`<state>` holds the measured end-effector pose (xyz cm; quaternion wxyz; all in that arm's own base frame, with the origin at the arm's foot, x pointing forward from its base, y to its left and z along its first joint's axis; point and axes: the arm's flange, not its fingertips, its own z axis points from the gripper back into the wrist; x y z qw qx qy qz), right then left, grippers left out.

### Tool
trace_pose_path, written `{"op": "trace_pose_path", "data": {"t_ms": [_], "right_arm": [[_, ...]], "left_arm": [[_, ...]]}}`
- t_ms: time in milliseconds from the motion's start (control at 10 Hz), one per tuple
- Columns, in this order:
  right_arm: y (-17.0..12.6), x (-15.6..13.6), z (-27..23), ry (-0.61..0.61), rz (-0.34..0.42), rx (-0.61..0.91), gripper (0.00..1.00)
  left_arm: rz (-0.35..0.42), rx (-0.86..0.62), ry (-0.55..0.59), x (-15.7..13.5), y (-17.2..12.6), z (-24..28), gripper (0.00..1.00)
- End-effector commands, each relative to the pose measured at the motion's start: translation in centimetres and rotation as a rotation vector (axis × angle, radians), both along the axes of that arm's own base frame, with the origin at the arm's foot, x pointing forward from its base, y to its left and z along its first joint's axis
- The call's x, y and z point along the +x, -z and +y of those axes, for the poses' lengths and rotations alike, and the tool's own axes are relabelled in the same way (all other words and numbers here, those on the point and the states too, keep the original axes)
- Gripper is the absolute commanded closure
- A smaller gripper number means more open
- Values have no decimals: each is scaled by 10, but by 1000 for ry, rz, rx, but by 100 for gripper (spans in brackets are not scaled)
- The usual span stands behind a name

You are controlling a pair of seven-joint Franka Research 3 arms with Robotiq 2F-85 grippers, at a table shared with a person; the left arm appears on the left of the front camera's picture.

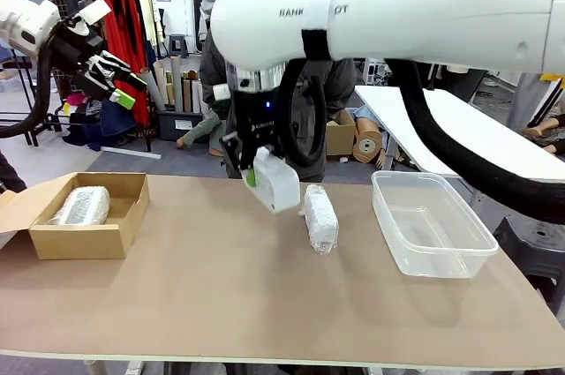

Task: Separate and place wrapped and unwrapped clocks.
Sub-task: Pick up the Digital clock indicated by the person, then if the picked Digital clock is wrapped, place it in the Package Box ; if not, place it in the Organizing box.

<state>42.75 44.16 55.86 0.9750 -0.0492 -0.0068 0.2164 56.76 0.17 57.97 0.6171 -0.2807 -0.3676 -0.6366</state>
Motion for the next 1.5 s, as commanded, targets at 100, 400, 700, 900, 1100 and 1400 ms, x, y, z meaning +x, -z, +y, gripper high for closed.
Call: {"op": "trace_pose_path", "data": {"t_ms": [100,400,700,900,1100,1400], "right_arm": [[-48,-1,-1,10,-76,53,100],[-67,-6,-10,47,-116,69,100],[-62,-1,-4,11,-87,81,100],[-62,-1,-4,11,-87,81,100],[-62,-1,-4,11,-87,81,100],[-62,-1,-4,11,-87,81,100]], "left_arm": [[1,-2,2,-2,-1,0,0],[1,-2,2,-2,-1,0,0],[1,-2,2,-2,-1,0,0],[1,-2,2,-2,-1,0,0],[1,-2,2,-2,-1,0,0],[1,-2,2,-2,-1,0,0]]}}
